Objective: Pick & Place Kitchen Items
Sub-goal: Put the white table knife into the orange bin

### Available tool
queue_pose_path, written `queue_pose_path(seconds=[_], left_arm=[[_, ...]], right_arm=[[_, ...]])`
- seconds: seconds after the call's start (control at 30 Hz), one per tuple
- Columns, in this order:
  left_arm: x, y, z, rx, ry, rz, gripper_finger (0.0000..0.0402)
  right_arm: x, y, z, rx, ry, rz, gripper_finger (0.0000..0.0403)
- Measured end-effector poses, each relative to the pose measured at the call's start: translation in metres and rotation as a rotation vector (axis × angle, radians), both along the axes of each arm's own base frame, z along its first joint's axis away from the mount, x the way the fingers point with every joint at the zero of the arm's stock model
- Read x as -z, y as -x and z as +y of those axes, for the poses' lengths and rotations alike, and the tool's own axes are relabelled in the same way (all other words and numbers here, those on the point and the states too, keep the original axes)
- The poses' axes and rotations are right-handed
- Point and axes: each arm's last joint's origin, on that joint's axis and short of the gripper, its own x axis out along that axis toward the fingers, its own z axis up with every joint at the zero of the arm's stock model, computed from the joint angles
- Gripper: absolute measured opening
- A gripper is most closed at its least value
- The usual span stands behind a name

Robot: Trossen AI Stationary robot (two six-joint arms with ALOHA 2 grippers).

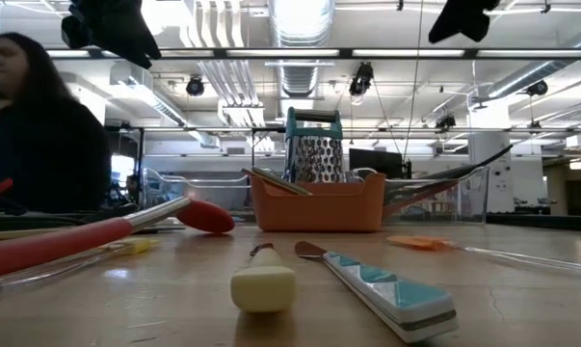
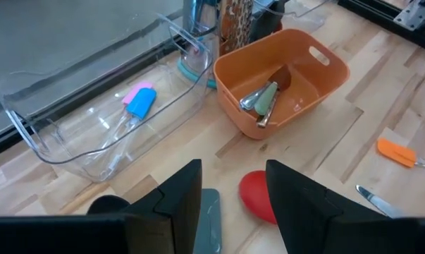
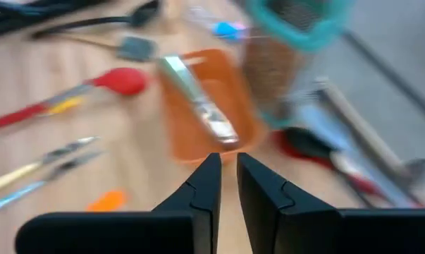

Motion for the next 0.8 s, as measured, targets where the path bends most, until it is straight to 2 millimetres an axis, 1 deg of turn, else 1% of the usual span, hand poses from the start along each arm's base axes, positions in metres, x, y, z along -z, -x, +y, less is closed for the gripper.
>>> queue_pose_path(seconds=[0.13,0.27,0.37,0.43,0.6,0.7,0.8], left_arm=[[0.000,0.000,0.000,0.034,-0.009,0.023,0.0163],[0.000,0.000,-0.001,0.058,-0.030,0.041,0.0163],[0.001,0.000,-0.001,0.088,-0.007,0.054,0.0163],[0.001,0.000,-0.002,0.107,0.016,0.060,0.0163],[0.003,0.001,-0.003,0.128,0.028,0.085,0.0163],[0.003,0.001,-0.003,0.136,0.020,0.090,0.0163],[0.003,0.001,-0.002,0.138,0.017,0.093,0.0163]], right_arm=[[0.005,-0.007,0.030,-0.081,-0.069,-0.027,0.0027],[0.016,-0.024,0.060,-0.138,-0.087,-0.049,0.0013],[0.026,-0.036,0.082,-0.151,-0.085,-0.061,0.0009],[0.033,-0.042,0.094,-0.128,-0.070,-0.061,0.0009],[0.053,-0.056,0.114,-0.019,-0.016,-0.042,0.0008],[0.065,-0.064,0.122,0.051,0.053,-0.033,0.0008],[0.072,-0.074,0.131,0.081,0.127,-0.030,0.0008]])
